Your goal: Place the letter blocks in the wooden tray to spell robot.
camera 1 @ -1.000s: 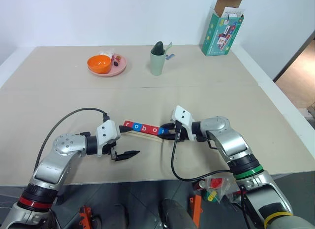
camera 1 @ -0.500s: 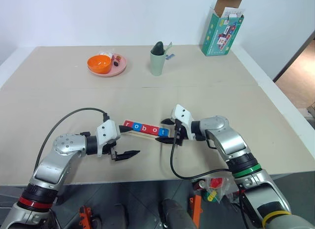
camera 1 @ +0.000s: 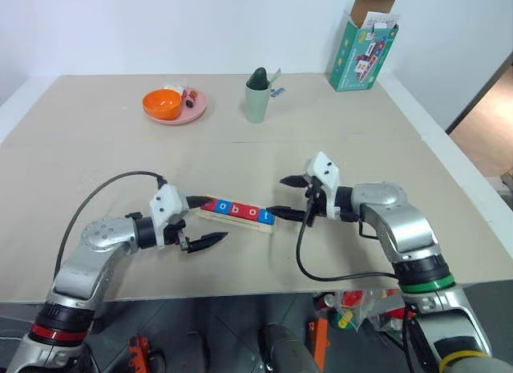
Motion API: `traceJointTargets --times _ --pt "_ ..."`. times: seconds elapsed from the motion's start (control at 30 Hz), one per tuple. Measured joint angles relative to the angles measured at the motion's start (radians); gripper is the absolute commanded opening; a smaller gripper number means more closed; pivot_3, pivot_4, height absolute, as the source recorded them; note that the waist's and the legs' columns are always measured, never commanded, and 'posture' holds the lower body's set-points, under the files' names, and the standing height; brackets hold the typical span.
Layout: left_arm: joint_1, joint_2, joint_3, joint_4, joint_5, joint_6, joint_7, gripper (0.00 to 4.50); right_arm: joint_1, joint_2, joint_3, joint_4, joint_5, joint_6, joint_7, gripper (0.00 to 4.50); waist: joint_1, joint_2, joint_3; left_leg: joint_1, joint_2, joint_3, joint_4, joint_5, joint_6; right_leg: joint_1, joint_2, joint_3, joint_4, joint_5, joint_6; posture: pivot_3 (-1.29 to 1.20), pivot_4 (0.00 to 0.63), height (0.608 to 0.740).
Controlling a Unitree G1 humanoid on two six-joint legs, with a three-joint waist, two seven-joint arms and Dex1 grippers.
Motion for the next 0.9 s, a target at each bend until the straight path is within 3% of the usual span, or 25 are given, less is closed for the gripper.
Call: traceJointTargets --times 0.1,0.2,0.47,0.57,0.9 --pt "0.006 -0.011 0.058 -0.010 -0.035 0.029 0.047 4.50 0.055 -0.024 -0.044 -0.062 0.048 0.049 -0.017 4.49 -0.001 0.000 0.000 0.000 0.000 0.000 0.000 0.000 0.000 0.000 0.000 0.000 0.000 0.000 0.000 0.00 0.150 0.740" --pt "0.012 -0.023 0.098 -0.015 -0.052 0.039 0.087 4.50 0.104 -0.040 -0.087 -0.122 0.085 0.054 -0.025 3.66 0.000 0.000 0.000 0.000 0.000 0.000 0.000 0.000 0.000 0.001 0.000 0.000 0.000 0.000 0.000 0.00 0.150 0.740" --pt "0.018 -0.042 0.117 0.026 -0.012 -0.018 0.154 4.50 0.139 -0.006 -0.157 -0.143 0.105 -0.005 -0.152 3.66 -0.001 0.000 0.000 0.001 -0.001 0.001 0.001 0.000 0.000 0.001 0.000 0.002 0.000 -0.001 -0.004 0.00 0.150 0.740" --pt "0.044 -0.046 0.147 0.031 -0.013 -0.032 0.171 4.50 0.181 0.008 -0.207 -0.177 0.149 -0.010 -0.182 4.46 -0.001 0.000 0.000 0.001 -0.001 0.001 0.000 0.000 -0.001 0.001 0.000 0.002 -0.001 -0.001 -0.002 0.00 0.150 0.740" --pt "0.133 -0.052 0.219 0.007 -0.016 0.017 0.278 4.50 0.366 0.000 -0.281 -0.352 0.238 0.020 -0.262 4.46 0.000 0.000 0.000 0.001 0.000 0.001 0.000 0.000 -0.001 0.000 0.000 0.002 -0.001 -0.002 -0.004 0.00 0.150 0.740"
